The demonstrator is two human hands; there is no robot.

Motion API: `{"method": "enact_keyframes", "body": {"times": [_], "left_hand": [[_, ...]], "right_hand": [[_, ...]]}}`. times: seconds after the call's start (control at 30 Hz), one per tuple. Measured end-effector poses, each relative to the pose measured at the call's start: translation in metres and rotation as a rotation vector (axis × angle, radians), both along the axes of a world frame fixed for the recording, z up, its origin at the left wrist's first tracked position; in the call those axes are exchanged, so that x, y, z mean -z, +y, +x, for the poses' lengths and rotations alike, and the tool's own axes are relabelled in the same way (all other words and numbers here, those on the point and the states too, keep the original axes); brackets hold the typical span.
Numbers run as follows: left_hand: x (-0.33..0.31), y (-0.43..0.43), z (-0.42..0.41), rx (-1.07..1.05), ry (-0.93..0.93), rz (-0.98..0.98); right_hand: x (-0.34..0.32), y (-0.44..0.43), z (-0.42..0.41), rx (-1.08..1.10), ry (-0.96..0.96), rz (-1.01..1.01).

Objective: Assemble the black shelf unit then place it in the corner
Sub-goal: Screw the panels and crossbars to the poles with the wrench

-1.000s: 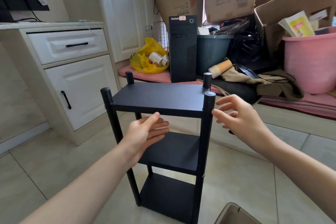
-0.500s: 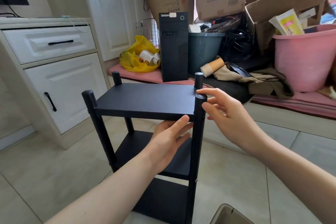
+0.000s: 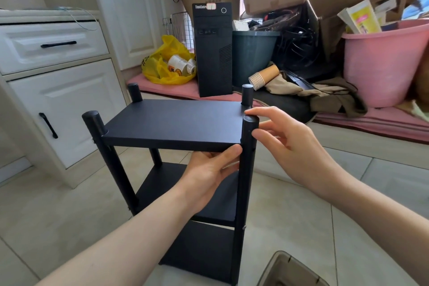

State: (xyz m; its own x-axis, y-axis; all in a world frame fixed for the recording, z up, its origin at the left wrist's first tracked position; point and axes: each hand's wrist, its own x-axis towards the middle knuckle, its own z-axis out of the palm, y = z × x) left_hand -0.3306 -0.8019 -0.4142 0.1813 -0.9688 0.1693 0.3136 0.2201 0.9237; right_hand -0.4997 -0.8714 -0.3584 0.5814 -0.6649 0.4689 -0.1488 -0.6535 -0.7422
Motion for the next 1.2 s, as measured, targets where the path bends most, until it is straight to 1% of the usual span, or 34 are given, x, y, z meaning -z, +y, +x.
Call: {"method": "enact_keyframes", "body": {"times": [0.17, 0.4, 0.6, 0.73, 0.83, 1.0, 1.07, 1.2], "left_hand": [[0.0, 0.003, -0.001, 0.01, 0.001, 0.005], [0.0, 0.003, -0.001, 0.005, -0.005, 0.005], [-0.001, 0.001, 0.0, 0.008, -0.025, 0.014], [-0.001, 0.001, 0.001, 0.001, -0.012, 0.022], [0.001, 0.001, 0.001, -0.006, -0.035, 0.017], [0.002, 0.001, 0.0, -0.019, -0.026, 0.036], [0.002, 0.0, 0.0, -0.02, -0.034, 0.036], [0.001, 0.002, -0.001, -0.03, -0.023, 0.05]], "right_hand": [[-0.001, 0.002, -0.002, 0.0, 0.014, -0.017], [0.001, -0.001, -0.001, 0.005, -0.007, 0.022], [0.01, -0.006, -0.012, 0.046, -0.061, 0.058], [0.03, -0.011, -0.028, 0.079, -0.023, 0.156], [0.055, -0.015, -0.041, 0.09, 0.107, 0.265], [0.128, -0.018, -0.056, 0.096, 0.548, 0.35], [0.158, -0.017, -0.061, 0.074, 0.688, 0.409], [0.216, -0.007, -0.064, 0.054, 0.854, 0.534]]}}
